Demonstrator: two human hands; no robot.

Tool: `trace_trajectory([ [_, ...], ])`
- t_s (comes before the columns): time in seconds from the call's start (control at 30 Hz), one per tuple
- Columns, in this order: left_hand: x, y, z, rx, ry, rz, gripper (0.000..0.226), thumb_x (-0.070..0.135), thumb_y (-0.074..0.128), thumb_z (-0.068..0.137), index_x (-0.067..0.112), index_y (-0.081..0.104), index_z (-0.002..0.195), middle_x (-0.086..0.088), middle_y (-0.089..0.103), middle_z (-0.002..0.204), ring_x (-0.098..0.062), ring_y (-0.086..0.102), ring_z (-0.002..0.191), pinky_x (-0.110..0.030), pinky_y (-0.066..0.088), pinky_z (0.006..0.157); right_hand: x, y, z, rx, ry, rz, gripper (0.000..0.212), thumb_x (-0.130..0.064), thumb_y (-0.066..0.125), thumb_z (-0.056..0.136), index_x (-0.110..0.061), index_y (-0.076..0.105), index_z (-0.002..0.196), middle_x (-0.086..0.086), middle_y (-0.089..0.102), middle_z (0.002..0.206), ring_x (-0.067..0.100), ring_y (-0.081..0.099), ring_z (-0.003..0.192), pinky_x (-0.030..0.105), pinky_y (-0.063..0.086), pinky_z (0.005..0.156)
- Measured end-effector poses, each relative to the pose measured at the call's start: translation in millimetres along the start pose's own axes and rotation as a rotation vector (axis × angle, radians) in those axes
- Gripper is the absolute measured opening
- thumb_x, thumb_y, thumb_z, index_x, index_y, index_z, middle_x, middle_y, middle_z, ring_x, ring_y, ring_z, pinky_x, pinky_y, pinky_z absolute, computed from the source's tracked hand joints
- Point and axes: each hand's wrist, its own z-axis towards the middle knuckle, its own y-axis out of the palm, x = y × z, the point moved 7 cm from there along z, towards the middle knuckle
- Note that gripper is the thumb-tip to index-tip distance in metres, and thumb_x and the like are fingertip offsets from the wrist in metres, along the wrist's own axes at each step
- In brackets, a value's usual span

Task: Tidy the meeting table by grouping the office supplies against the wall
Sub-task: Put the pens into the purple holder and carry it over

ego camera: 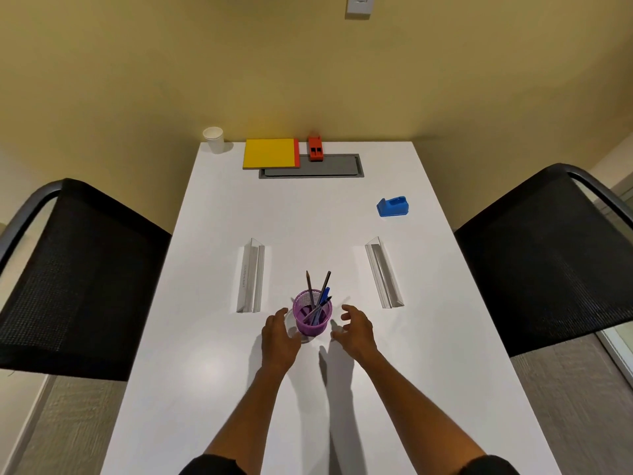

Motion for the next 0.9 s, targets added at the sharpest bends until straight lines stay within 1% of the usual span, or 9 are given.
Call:
trace_trajectory([
  [0.07,-2.5,5.7,2.9,-0.037,-0.018,-0.002,0.065,0.019,0.073,0.082,0.010,0.043,0.139,-0.013,0.049,0.140,-0.029,0.048,0.128,-0.036,0.042,0.103,1.8,4.8,2.5,-0.031,0.001,-0.005,0.074,-0.009,0.080,0.075,-0.012,0.044,0.139,0.010,0.056,0.129,0.025,0.061,0.108,0.032,0.053,0.089],
  [0.13,-2.9,10.4,7.1,-0.059,-0.026,-0.031,0.071,0.024,0.079,0.077,0.011,0.045,0.138,-0.012,0.052,0.139,-0.028,0.050,0.126,-0.031,0.044,0.098,2.4,9.4,7.6,-0.056,0.002,-0.011,0.081,-0.011,0.084,0.072,-0.013,0.042,0.141,0.009,0.055,0.132,0.024,0.058,0.113,0.032,0.053,0.092],
  [0.3,4.0,17.3,19.0,-0.105,0.033,-0.059,0.073,0.030,0.087,0.066,0.016,0.052,0.129,-0.005,0.062,0.126,-0.011,0.055,0.104,-0.020,0.046,0.083,0.4,20.1,23.7,-0.112,0.006,0.016,0.092,-0.022,0.088,0.068,-0.011,0.038,0.145,0.009,0.051,0.143,0.027,0.054,0.127,0.038,0.051,0.101],
  [0.43,7.1,22.5,29.3,-0.138,0.045,-0.076,0.074,0.026,0.088,0.065,0.014,0.053,0.129,-0.006,0.064,0.123,-0.022,0.061,0.110,-0.032,0.055,0.092,-1.0,24.4,35.5,-0.146,-0.012,0.034,0.096,-0.026,0.090,0.064,-0.012,0.038,0.145,0.007,0.052,0.143,0.026,0.053,0.128,0.038,0.050,0.103],
  [0.53,9.2,26.6,35.7,-0.156,0.070,-0.077,0.072,0.028,0.087,0.067,0.015,0.054,0.129,-0.003,0.065,0.122,-0.020,0.061,0.112,-0.030,0.054,0.094,-2.1,26.6,41.2,-0.172,-0.052,0.034,0.090,-0.022,0.092,0.060,-0.013,0.047,0.138,0.004,0.061,0.132,0.025,0.060,0.118,0.034,0.053,0.097],
  [0.6,9.4,30.4,38.9,-0.160,0.078,-0.085,0.067,0.030,0.085,0.070,0.016,0.055,0.128,-0.001,0.066,0.121,-0.017,0.061,0.111,-0.024,0.051,0.093,-2.7,29.7,44.0,-0.194,-0.078,0.027,0.081,-0.021,0.092,0.061,-0.015,0.052,0.131,0.002,0.065,0.126,0.023,0.064,0.112,0.023,0.053,0.090],
  [0.67,8.4,34.5,40.5,-0.167,0.070,-0.096,0.059,0.029,0.081,0.074,0.017,0.057,0.126,-0.002,0.067,0.119,-0.019,0.062,0.111,-0.025,0.051,0.094,-4.4,32.4,46.0,-0.213,-0.083,-0.004,0.071,-0.024,0.090,0.065,-0.018,0.056,0.127,0.001,0.066,0.124,0.021,0.065,0.111,0.017,0.049,0.087],
  [0.77,7.3,36.0,40.1,-0.155,0.053,-0.078,0.051,0.029,0.078,0.078,0.017,0.060,0.124,-0.004,0.068,0.117,-0.022,0.062,0.109,-0.031,0.052,0.096,-6.5,35.2,47.1,-0.228,-0.094,-0.044,0.062,-0.030,0.085,0.071,-0.019,0.058,0.125,0.001,0.067,0.124,0.019,0.063,0.112,0.017,0.045,0.090],
  [0.9,7.9,34.9,34.7,-0.153,0.050,-0.031,0.055,0.031,0.080,0.076,0.017,0.059,0.125,-0.003,0.068,0.118,-0.020,0.063,0.108,-0.025,0.051,0.092,-5.7,34.8,41.6,-0.229,-0.082,-0.048,0.060,-0.034,0.084,0.072,-0.020,0.058,0.125,0.001,0.067,0.123,0.020,0.064,0.111,0.021,0.048,0.091],
])
